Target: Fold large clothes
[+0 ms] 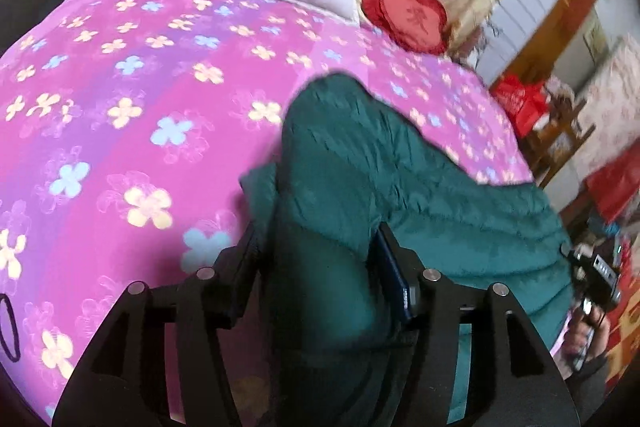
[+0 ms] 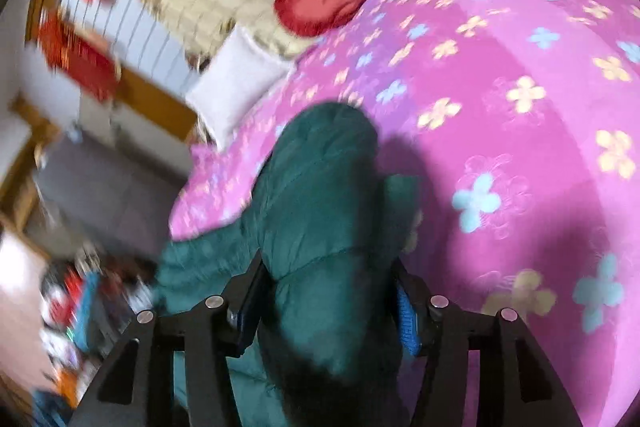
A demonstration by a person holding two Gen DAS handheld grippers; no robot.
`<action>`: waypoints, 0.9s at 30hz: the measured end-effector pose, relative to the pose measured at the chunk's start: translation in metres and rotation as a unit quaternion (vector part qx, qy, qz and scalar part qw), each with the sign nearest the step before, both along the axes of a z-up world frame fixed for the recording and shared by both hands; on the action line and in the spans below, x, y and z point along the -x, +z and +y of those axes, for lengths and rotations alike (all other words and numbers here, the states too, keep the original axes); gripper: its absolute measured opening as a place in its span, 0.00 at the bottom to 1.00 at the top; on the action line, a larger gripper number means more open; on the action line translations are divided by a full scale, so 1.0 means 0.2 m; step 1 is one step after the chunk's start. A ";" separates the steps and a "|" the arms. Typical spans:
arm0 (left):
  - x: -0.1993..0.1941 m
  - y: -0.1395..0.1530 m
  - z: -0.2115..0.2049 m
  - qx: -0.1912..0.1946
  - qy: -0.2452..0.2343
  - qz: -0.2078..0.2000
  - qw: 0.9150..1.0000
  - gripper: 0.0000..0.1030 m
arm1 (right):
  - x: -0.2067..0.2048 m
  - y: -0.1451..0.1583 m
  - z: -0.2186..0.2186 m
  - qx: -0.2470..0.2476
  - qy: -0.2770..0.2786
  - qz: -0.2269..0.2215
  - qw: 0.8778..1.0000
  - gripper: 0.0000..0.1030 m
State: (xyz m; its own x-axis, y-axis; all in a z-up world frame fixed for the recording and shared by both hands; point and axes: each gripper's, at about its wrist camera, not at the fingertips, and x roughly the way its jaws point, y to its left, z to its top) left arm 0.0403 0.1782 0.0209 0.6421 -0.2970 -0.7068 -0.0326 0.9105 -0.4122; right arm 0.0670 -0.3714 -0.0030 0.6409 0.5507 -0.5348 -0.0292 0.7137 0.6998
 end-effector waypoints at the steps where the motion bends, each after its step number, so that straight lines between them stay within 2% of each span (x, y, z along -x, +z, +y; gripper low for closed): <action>1: 0.01 0.04 0.03 -0.003 0.015 -0.012 1.000 0.54 | 0.02 0.03 -0.02 0.005 -0.015 -0.007 1.000 0.52; 3: 0.04 0.13 0.06 -0.027 0.056 -0.045 0.997 0.55 | 0.06 0.12 -0.04 0.041 -0.062 -0.039 0.996 0.53; 5: 0.04 0.21 0.07 -0.036 0.076 -0.076 0.994 0.58 | 0.08 0.22 -0.02 0.077 -0.100 -0.070 0.990 0.62; 8: -0.01 0.27 0.01 -0.045 0.064 -0.096 0.992 0.62 | 0.07 0.30 0.10 0.139 -0.113 -0.099 0.979 0.75; 11: -0.11 0.25 -0.14 -0.049 0.016 -0.088 0.995 0.62 | -0.04 0.29 0.31 0.192 -0.058 -0.083 0.976 0.77; 13: -0.17 0.22 -0.22 -0.067 0.002 -0.069 0.995 0.62 | -0.11 0.23 0.41 0.223 -0.029 -0.060 0.972 0.77; 15: -0.25 0.14 -0.29 -0.094 0.000 -0.029 0.995 0.62 | -0.19 0.11 0.45 0.242 0.008 -0.009 0.970 0.77; 16: -0.28 0.08 -0.29 -0.106 0.010 0.001 0.994 0.62 | -0.21 0.07 0.45 0.251 0.008 0.001 0.968 0.77; 18: -0.32 -0.01 -0.29 -0.115 0.023 0.035 0.993 0.62 | -0.22 0.02 0.43 0.253 0.006 0.010 0.967 0.77; 20: -0.32 -0.03 -0.29 -0.122 0.026 0.033 0.992 0.62 | -0.22 0.01 0.40 0.237 0.005 0.010 0.971 0.82; 23: -0.26 0.02 -0.33 -0.153 0.021 0.009 0.988 0.62 | -0.21 0.00 0.36 0.188 0.009 -0.007 0.982 0.95; 25: -0.20 0.08 -0.35 -0.161 0.023 -0.015 0.987 0.62 | -0.22 0.02 0.36 0.175 0.009 -0.006 0.985 0.95; 27: -0.09 0.17 -0.36 -0.153 0.014 -0.053 0.987 0.62 | -0.14 0.09 0.31 0.160 -0.030 -0.002 0.987 0.94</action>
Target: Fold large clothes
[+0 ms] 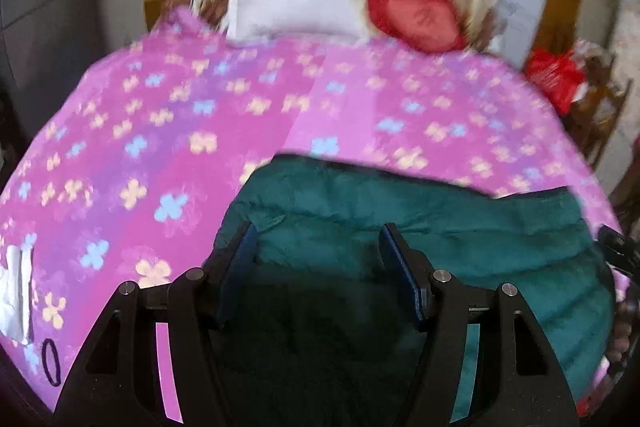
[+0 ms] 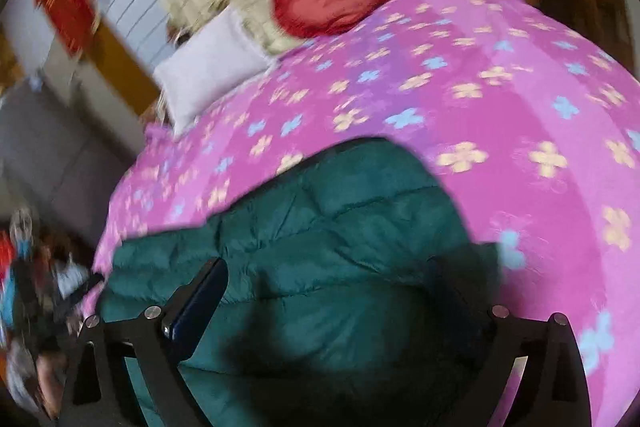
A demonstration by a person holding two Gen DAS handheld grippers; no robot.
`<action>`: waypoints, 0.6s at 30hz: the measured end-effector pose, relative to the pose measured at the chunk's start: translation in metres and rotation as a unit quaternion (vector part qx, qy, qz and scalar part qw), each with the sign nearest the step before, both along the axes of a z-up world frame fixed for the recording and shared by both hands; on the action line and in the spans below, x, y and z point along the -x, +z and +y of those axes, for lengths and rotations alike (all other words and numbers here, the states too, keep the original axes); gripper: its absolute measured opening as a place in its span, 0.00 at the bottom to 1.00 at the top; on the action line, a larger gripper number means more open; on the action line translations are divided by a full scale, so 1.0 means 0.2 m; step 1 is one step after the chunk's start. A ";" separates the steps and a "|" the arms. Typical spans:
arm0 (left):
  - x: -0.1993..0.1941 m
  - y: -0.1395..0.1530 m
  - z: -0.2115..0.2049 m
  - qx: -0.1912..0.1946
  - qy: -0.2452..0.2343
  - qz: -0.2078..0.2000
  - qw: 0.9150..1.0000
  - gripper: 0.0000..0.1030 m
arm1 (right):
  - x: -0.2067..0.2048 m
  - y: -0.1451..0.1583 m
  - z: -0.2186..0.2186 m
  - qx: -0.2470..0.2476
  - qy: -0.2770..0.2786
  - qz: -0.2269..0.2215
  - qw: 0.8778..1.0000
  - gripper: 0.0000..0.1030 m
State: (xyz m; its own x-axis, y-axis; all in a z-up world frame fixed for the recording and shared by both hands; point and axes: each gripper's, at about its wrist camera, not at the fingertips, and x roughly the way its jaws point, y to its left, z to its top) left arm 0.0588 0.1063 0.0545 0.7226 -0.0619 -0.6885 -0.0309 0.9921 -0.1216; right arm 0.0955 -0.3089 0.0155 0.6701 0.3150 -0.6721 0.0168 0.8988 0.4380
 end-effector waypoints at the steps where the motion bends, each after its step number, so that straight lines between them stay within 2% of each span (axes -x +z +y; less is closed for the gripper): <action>1: 0.07 0.05 -0.01 -0.001 -0.008 -0.018 1.000 0.62 | 0.05 0.06 0.01 0.007 -0.010 -0.005 1.000 0.94; 2: 0.12 0.08 -0.02 -0.004 -0.011 -0.028 1.000 0.64 | 0.12 0.13 0.02 0.028 -0.017 -0.020 0.999 0.94; 4: 0.30 0.17 -0.04 -0.006 -0.014 -0.060 0.998 0.79 | 0.32 0.24 0.08 0.084 -0.015 -0.061 0.994 0.96; 5: 0.35 0.18 -0.05 -0.006 -0.018 -0.070 0.997 0.88 | 0.40 0.27 0.11 0.104 -0.014 -0.072 0.992 1.00; 6: 0.45 0.20 -0.08 -0.007 -0.032 -0.083 0.996 0.93 | 0.49 0.28 0.14 0.123 -0.013 -0.081 0.989 1.00; 8: 0.56 0.19 -0.13 -0.023 -0.062 -0.080 0.995 0.95 | 0.67 0.26 0.16 0.145 -0.020 -0.089 0.985 1.00; 10: 0.69 0.15 -0.21 -0.050 -0.093 -0.062 0.993 0.95 | 0.81 0.18 0.11 0.127 -0.039 -0.060 0.989 1.00; 12: 0.82 0.09 -0.29 -0.072 -0.115 -0.044 0.990 0.95 | 0.93 0.06 0.05 0.093 -0.063 -0.002 0.994 1.00; 14: 0.94 0.05 -0.35 -0.089 -0.122 -0.047 0.987 0.95 | 1.04 0.00 0.06 0.091 -0.059 0.031 0.994 1.00; 18: 1.15 0.01 -0.48 -0.106 -0.136 -0.041 0.984 0.95 | 1.28 -0.03 0.19 0.123 -0.029 0.041 0.991 1.00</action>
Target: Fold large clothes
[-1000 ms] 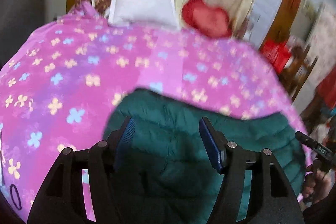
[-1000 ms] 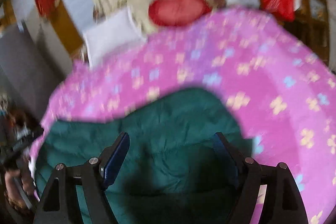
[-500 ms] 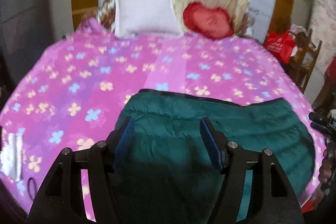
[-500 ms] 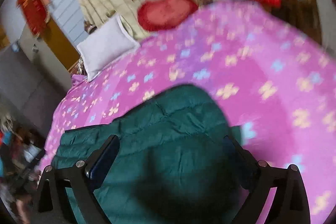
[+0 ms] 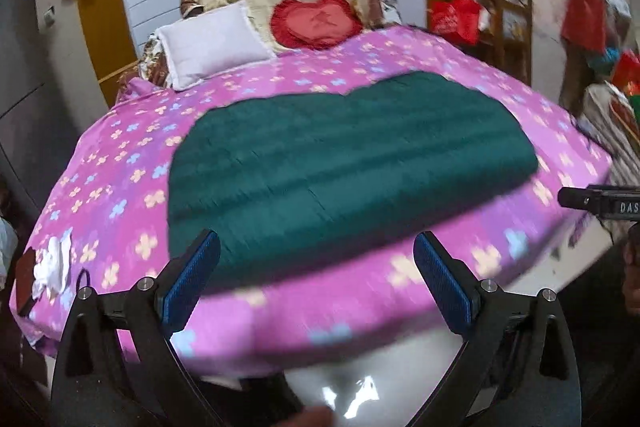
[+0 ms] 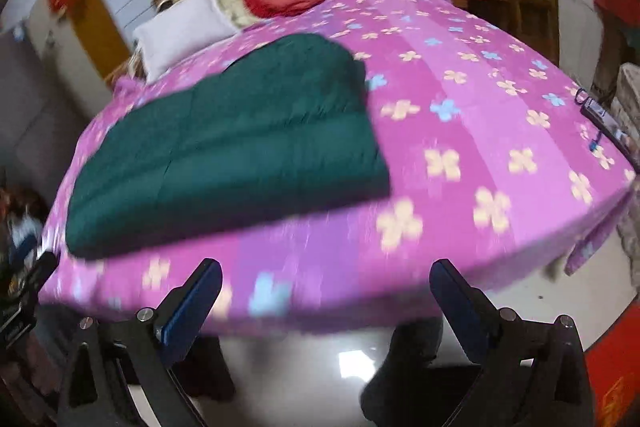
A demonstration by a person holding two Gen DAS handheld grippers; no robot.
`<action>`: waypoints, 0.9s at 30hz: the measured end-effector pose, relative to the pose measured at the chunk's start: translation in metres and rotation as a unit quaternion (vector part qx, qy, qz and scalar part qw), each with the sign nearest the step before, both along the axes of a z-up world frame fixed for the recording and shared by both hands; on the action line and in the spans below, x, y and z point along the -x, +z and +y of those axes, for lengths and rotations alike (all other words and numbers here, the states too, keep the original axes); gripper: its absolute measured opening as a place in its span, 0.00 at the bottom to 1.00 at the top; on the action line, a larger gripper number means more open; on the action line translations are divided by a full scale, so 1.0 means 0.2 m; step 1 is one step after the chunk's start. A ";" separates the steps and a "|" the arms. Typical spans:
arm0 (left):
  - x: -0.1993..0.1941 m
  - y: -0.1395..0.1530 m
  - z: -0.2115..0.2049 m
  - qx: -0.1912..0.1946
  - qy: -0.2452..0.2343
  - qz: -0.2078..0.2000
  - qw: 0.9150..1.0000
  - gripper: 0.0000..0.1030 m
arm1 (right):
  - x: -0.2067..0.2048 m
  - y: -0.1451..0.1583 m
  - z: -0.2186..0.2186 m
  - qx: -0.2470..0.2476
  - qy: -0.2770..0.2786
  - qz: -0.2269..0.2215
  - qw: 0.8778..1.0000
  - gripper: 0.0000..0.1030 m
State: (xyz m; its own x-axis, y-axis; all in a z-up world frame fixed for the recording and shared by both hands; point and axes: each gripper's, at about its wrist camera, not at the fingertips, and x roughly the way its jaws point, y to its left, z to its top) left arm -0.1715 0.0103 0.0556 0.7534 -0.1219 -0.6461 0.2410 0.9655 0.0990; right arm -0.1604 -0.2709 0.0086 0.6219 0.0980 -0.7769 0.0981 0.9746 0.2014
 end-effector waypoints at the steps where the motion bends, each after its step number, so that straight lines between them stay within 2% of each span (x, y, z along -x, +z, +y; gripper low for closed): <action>1: 0.02 -0.01 -0.01 0.005 0.001 0.008 1.000 0.95 | 0.05 -0.01 0.02 -0.003 0.006 0.004 1.000 1.00; 5: 0.05 -0.03 -0.03 0.046 0.006 0.065 0.997 0.95 | 0.17 -0.01 0.09 0.002 0.019 0.015 1.000 1.00; 8: 0.05 -0.03 -0.05 0.043 0.036 0.104 0.993 0.95 | 0.24 0.04 0.16 0.030 0.032 -0.002 0.999 1.00; 11: 0.10 0.01 -0.07 0.027 0.057 0.095 0.993 0.95 | 0.29 0.11 0.19 0.042 0.040 -0.021 0.998 1.00; 18: 0.16 0.11 -0.04 0.017 0.088 0.069 0.994 0.95 | 0.37 0.28 0.28 0.081 0.071 -0.065 0.992 1.00; 27: 0.22 0.15 -0.01 0.017 0.088 0.052 0.995 0.95 | 0.42 0.32 0.33 0.105 0.085 -0.083 0.987 1.00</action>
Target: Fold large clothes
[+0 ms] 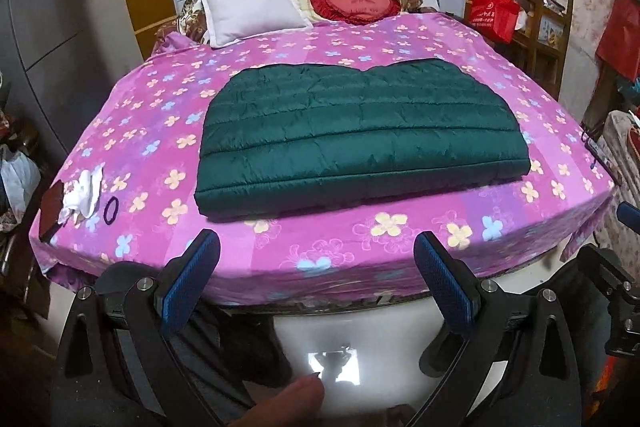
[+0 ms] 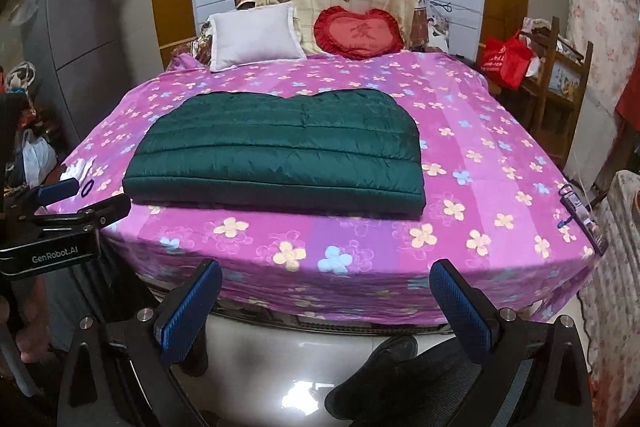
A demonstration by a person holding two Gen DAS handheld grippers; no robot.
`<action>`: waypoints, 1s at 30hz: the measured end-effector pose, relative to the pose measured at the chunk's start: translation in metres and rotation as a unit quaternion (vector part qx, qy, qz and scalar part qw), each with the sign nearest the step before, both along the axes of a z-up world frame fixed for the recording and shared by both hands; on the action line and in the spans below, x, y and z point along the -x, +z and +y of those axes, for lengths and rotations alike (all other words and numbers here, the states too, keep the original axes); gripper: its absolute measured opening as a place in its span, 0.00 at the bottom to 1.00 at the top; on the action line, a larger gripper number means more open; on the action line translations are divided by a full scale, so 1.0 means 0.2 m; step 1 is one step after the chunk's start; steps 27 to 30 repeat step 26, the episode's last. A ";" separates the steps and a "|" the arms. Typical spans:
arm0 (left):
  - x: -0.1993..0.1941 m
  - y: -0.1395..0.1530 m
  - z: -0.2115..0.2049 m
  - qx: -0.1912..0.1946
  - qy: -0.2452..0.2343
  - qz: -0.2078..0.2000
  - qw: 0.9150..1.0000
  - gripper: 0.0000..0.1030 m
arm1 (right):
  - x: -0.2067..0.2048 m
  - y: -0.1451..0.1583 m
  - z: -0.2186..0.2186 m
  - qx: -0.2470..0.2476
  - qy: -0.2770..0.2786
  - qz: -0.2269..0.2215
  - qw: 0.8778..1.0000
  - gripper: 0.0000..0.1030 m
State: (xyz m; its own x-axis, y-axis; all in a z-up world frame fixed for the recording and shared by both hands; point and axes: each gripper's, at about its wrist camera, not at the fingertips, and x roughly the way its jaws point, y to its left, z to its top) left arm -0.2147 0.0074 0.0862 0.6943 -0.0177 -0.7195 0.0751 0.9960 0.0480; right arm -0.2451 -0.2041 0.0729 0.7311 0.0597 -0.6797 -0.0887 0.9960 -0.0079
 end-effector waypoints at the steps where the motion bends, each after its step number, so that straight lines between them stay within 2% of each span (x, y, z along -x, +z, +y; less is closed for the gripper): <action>1: 0.00 0.00 0.00 0.001 -0.001 0.000 1.000 0.95 | 0.00 0.00 0.00 -0.001 -0.001 0.000 1.000 1.00; 14: 0.00 0.00 -0.02 0.001 -0.006 0.003 1.000 0.95 | -0.01 -0.01 0.00 -0.003 0.000 0.005 1.000 1.00; 19: -0.01 -0.01 -0.01 0.010 -0.007 0.006 1.000 0.95 | -0.02 -0.01 0.01 -0.002 0.001 0.006 1.000 1.00; 23: -0.01 -0.01 0.01 0.035 -0.012 0.005 0.999 0.95 | -0.03 -0.02 0.02 -0.002 0.000 0.009 1.000 1.00; 30: 0.00 -0.01 0.01 0.034 -0.012 0.003 0.999 0.95 | -0.03 -0.03 0.02 0.000 0.001 0.010 1.000 1.00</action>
